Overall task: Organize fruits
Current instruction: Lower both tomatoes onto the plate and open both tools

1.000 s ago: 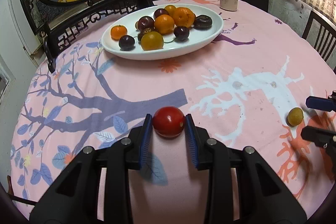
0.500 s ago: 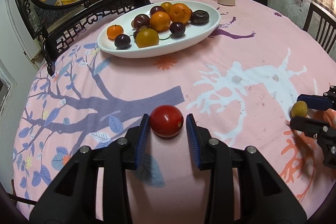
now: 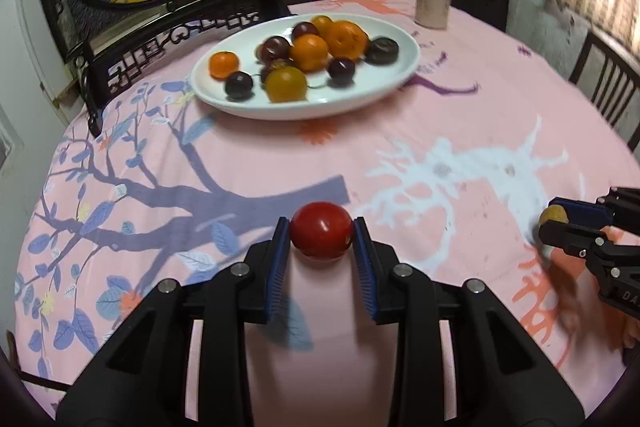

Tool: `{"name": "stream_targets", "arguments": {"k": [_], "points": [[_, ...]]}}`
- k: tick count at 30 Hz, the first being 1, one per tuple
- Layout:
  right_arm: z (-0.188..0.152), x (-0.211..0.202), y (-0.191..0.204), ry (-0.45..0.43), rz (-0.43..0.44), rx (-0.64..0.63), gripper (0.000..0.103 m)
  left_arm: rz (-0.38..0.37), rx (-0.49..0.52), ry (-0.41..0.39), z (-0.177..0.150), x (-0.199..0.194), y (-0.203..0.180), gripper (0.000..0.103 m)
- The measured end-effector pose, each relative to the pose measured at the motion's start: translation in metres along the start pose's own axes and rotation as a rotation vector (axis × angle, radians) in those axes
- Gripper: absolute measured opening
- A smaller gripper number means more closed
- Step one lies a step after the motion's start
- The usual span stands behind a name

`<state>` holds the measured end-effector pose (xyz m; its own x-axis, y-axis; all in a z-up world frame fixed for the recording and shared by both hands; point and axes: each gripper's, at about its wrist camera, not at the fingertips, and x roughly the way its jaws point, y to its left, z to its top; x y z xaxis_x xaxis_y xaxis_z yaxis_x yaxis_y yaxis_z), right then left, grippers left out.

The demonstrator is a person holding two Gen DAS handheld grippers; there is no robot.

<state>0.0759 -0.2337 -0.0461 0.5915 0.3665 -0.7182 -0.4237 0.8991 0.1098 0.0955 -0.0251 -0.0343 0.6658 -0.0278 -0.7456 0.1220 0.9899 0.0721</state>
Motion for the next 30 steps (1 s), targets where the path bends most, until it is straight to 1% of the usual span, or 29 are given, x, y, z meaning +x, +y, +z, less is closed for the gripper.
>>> {"name": "stream_targets", "arguments": {"k": [1,4,8,11,14,16,20,23,25,28,30], "points": [[0.005,-0.001,-0.001,-0.010,-0.013,-0.004,0.025,0.002,-0.008,-0.003,0.002,-0.001,0.003,0.032],[0.021,-0.005,-0.005,-0.028,-0.007,0.011,0.025,0.019,-0.044,-0.017,0.018,-0.005,0.020,0.032],[0.060,-0.018,-0.007,-0.113,0.001,0.030,0.025,0.049,-0.070,-0.055,0.051,-0.013,0.040,0.032],[0.094,-0.026,-0.004,-0.181,0.022,0.052,0.025,0.041,-0.121,-0.090,0.081,-0.016,0.055,0.032],[0.124,-0.022,-0.001,-0.211,0.049,0.076,0.025,0.040,-0.155,-0.109,0.107,-0.009,0.063,0.032],[0.143,-0.008,-0.002,-0.209,0.073,0.107,0.025,0.039,-0.162,-0.107,0.120,0.003,0.064,0.032],[0.161,0.030,0.001,-0.176,0.090,0.136,0.025,0.018,-0.208,-0.074,0.137,0.042,0.072,0.032],[0.170,0.065,0.003,-0.121,0.087,0.130,0.025,0.004,-0.236,-0.020,0.144,0.075,0.083,0.032],[0.174,0.081,0.004,-0.103,0.078,0.116,0.025,0.005,-0.244,-0.009,0.146,0.088,0.087,0.032],[0.177,0.097,0.004,-0.087,0.072,0.101,0.025,-0.032,-0.253,0.015,0.146,0.108,0.092,0.032],[0.176,0.106,0.004,-0.076,0.069,0.096,0.025,-0.037,-0.234,0.032,0.146,0.115,0.090,0.032]]}}
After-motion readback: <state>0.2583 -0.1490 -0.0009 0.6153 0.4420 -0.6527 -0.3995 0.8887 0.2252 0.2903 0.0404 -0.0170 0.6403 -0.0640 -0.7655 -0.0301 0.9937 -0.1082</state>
